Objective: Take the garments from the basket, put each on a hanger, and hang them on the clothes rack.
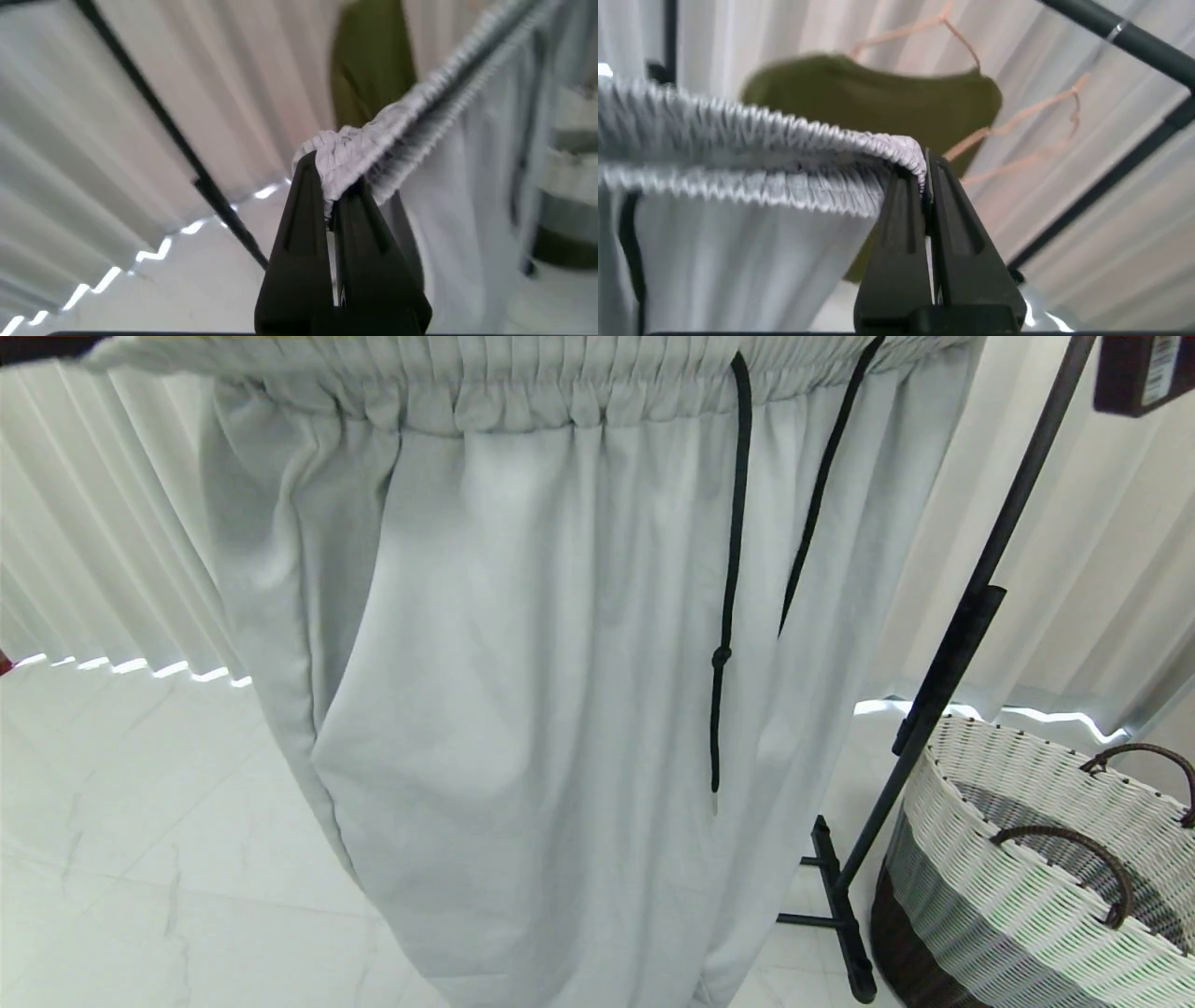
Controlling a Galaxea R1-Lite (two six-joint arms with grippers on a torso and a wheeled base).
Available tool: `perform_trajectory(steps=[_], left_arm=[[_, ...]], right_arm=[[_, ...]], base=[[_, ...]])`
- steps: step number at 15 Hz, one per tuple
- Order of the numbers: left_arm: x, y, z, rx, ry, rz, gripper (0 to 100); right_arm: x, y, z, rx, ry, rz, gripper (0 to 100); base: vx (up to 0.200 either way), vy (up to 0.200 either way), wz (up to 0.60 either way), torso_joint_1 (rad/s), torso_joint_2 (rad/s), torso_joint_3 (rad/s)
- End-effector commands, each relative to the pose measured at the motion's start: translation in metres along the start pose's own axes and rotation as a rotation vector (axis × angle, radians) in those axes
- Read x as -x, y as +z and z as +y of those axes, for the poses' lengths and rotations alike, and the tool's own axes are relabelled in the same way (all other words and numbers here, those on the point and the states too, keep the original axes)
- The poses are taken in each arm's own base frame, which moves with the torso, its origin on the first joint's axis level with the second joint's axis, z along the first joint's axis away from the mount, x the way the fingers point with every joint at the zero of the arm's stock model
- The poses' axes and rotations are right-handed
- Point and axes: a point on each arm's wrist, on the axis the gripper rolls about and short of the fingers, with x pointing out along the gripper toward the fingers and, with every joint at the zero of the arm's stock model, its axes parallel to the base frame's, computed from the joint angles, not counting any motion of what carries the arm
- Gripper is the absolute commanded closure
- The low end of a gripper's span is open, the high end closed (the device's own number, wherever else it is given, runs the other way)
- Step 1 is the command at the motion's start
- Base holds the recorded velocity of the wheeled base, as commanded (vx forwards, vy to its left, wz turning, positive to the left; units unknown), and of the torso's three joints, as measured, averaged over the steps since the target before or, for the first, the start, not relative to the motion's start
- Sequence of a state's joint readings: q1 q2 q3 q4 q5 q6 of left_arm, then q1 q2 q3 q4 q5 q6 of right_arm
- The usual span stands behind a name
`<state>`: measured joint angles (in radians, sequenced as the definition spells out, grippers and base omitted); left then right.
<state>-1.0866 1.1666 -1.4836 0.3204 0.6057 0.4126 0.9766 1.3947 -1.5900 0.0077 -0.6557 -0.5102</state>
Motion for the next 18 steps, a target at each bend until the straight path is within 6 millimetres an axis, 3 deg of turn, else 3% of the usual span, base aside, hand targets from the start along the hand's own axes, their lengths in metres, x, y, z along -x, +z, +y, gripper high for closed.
perform_trajectory(steps=[1, 4, 10, 15, 16, 18], left_arm=[[-0.030, 0.003, -0.005, -0.042, 0.086, 0.014, 100], [-0.036, -0.014, -0.016, -0.079, 0.059, 0.067, 100], [-0.034, 0.000, -0.009, -0.051, 0.082, 0.022, 100], [-0.035, -0.001, -0.009, -0.053, 0.081, 0.024, 100], [-0.035, -0.001, -0.010, -0.054, 0.081, 0.025, 100], [-0.034, -0.001, -0.009, -0.054, 0.081, 0.025, 100]], right_arm=[[0.033, -0.001, -0.031, 0.010, -0.001, 0.021, 100], [0.049, -0.029, -0.028, 0.057, 0.058, 0.110, 100], [0.044, -0.018, -0.021, 0.033, 0.067, 0.048, 100], [0.041, -0.021, -0.015, 0.049, 0.083, 0.064, 100], [0.041, -0.021, -0.014, 0.049, 0.085, 0.063, 0], [0.042, -0.021, -0.015, 0.049, 0.086, 0.063, 0]], base=[[0.000, 0.000, 0.00, 0.000, 0.00, 0.000], [0.000, 0.000, 0.00, 0.000, 0.00, 0.000], [0.000, 0.000, 0.00, 0.000, 0.00, 0.000], [0.000, 0.000, 0.00, 0.000, 0.00, 0.000], [0.000, 0.000, 0.00, 0.000, 0.00, 0.000], [0.000, 0.000, 0.00, 0.000, 0.00, 0.000]])
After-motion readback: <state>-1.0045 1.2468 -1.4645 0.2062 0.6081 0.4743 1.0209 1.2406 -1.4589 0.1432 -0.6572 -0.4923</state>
